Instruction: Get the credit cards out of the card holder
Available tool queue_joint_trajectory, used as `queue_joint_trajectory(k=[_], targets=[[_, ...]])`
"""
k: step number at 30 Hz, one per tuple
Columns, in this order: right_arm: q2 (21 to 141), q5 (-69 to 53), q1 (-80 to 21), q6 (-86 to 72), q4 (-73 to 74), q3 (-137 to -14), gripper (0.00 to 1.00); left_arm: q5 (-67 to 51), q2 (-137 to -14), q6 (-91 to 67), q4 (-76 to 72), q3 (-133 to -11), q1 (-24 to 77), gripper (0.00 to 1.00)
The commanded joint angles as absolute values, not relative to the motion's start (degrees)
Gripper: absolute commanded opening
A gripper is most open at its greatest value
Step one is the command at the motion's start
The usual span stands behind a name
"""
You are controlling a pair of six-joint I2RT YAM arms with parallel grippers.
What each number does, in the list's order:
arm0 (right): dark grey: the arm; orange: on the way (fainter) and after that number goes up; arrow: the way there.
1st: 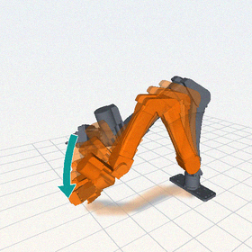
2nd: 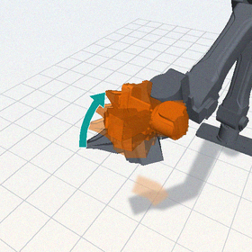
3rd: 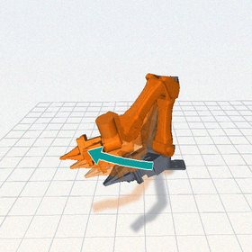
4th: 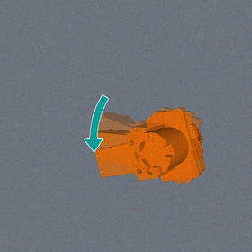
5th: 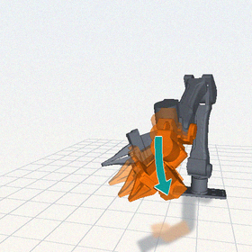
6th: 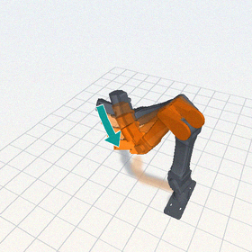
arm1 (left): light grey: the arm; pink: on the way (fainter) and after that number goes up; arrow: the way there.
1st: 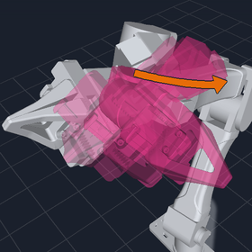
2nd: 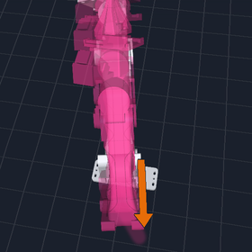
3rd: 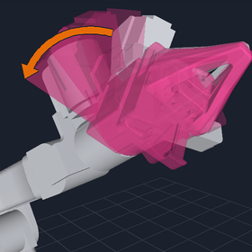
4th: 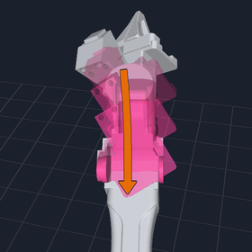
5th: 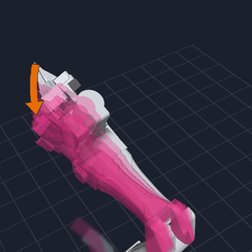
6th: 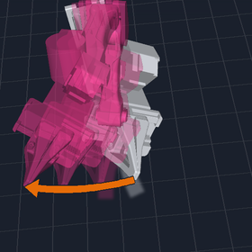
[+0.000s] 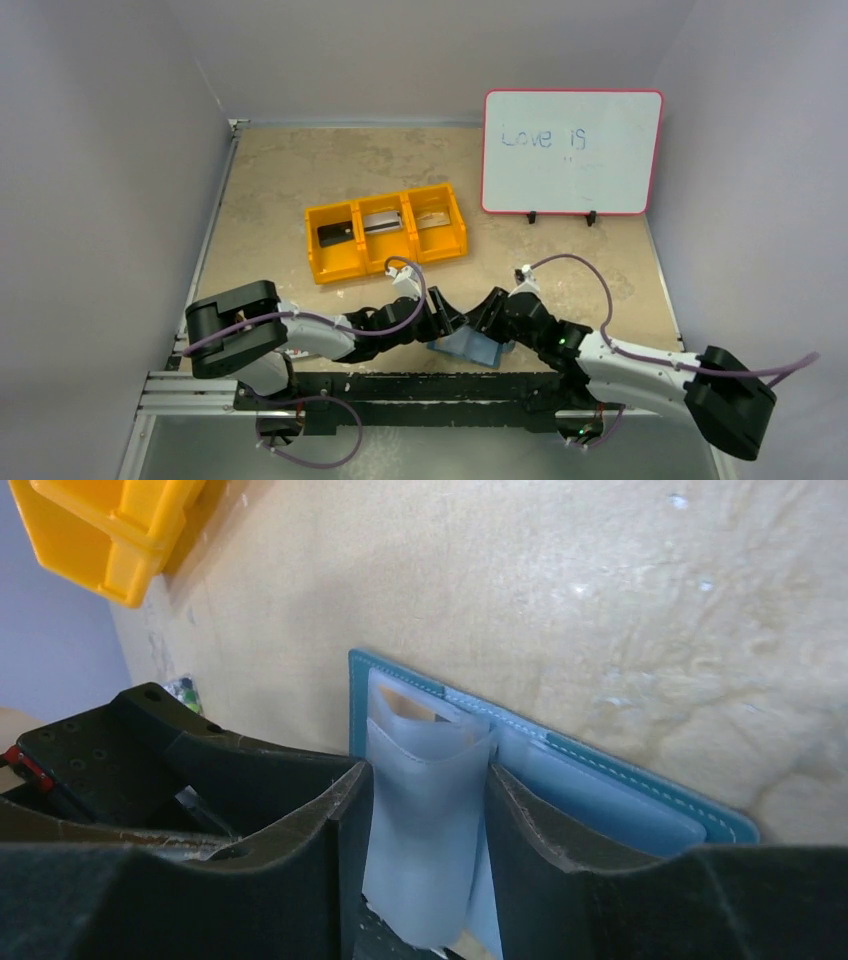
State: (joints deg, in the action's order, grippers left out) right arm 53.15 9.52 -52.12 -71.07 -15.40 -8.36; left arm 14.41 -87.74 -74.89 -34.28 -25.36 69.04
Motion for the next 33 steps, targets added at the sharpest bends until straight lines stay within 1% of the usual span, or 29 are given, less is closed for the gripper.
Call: queue_joint_trajectory(k=[1, 6, 12, 14, 15, 16, 19, 22, 26, 30, 31, 33], targets=[[45.86, 16.67, -51.85, -72.01, -1.97, -12.15, 0.48, 12.93, -89.26, -73.83, -31.23, -25.31, 69.79, 0.61], [40.55, 19.24, -51.83, -70.78, 5.65, -13.66, 0.5, 10.84, -92.18, -74.52, -36.2, -25.51, 69.78, 0.61], [41.43, 19.62, -51.85, -72.85, 13.82, -15.78, 0.51, 9.73, -93.39, -74.71, -38.47, -26.05, 69.77, 0.61], [41.62, 20.49, -51.83, -73.51, 15.71, -16.86, 0.56, 11.12, -92.42, -74.72, -37.05, -25.71, 69.78, 0.6], [41.89, 20.29, -51.84, -73.2, 15.58, -17.25, 0.61, 11.8, -91.91, -74.66, -36.09, -25.55, 69.79, 0.6], [42.17, 19.92, -51.8, -73.29, 16.39, -18.61, 0.62, 12.23, -91.45, -74.64, -35.15, -25.57, 69.79, 0.6], [44.48, 19.01, -51.85, -71.62, 16.76, -21.43, 0.58, 14.01, -89.81, -74.01, -32.16, -25.67, 69.78, 0.59], [47.74, 17.2, -51.83, -71.3, 14.66, -20.9, 0.58, 14.85, -88.62, -73.56, -30.79, -25.66, 69.79, 0.59], [51.38, 12.78, -51.76, -69.14, 4.2, -18.79, 0.58, 14.92, -88.1, -73.0, -30.48, -25.66, 69.79, 0.59], [58.88, 13.17, -51.77, -67.99, 5.5, -22.09, 0.58, 14.7, -87.6, -73.02, -31.1, -25.01, 69.79, 0.58], [60.7, 13.11, -51.77, -67.3, 5.37, -22.77, 0.57, 15.23, -87.01, -73.08, -31.0, -24.66, 69.79, 0.58], [64.05, 13.05, -51.77, -65.84, 5.57, -24.37, 0.51, 17.26, -85.02, -73.24, -29.37, -23.94, 69.74, 0.58]])
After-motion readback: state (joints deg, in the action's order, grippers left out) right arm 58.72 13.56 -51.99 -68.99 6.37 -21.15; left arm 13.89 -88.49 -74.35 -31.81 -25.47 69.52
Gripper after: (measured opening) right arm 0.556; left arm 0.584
